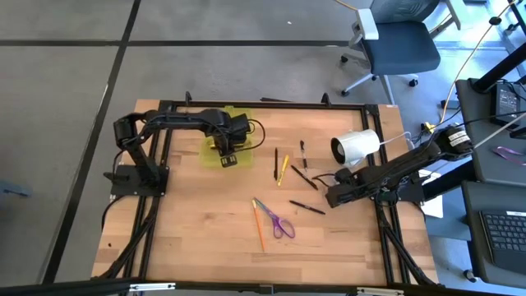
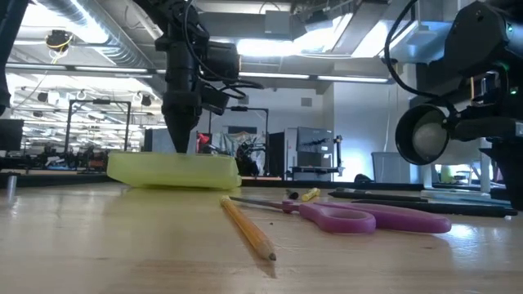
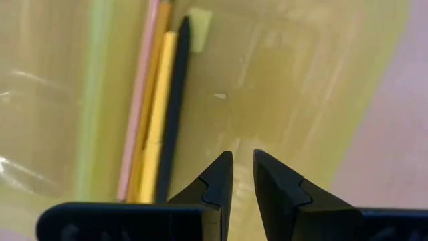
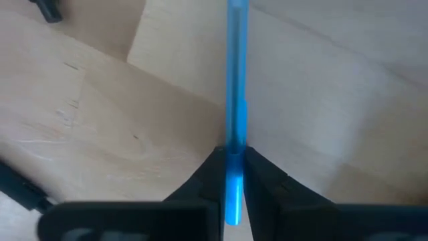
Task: Pick & place school supplies into a supply box
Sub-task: Put the blue pen into the yellow supply box
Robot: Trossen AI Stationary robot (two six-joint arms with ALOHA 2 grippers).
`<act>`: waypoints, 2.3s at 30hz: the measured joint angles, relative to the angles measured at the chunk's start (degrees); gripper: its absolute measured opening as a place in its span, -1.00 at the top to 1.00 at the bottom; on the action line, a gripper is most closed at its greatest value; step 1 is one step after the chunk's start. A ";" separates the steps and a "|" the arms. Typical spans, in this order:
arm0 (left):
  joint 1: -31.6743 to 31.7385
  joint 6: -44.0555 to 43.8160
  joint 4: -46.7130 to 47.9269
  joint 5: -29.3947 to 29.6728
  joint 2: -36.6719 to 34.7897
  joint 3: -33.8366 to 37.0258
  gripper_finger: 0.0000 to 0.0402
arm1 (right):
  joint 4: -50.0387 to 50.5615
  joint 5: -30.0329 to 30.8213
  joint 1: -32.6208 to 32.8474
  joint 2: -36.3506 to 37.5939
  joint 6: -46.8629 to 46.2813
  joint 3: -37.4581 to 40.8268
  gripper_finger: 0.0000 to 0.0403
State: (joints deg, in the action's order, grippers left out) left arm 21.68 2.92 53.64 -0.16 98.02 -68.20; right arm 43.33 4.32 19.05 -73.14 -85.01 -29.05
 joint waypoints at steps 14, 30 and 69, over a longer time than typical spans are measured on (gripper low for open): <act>-5.41 -5.12 -16.89 -8.40 -10.03 -0.03 0.76 | 1.65 4.28 0.00 0.00 13.53 -10.38 0.79; -20.18 -15.72 -85.71 -5.70 -15.83 21.04 0.76 | -24.21 23.92 0.02 2.72 50.87 -25.07 0.80; -24.32 -15.65 -99.90 -2.38 -13.46 21.84 0.22 | -39.73 21.50 -0.60 1.04 60.25 -24.91 0.79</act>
State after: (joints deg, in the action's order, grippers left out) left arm -2.63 -12.74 -46.26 -2.54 84.55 -46.37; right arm 3.60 25.82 18.45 -72.10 -24.76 -53.95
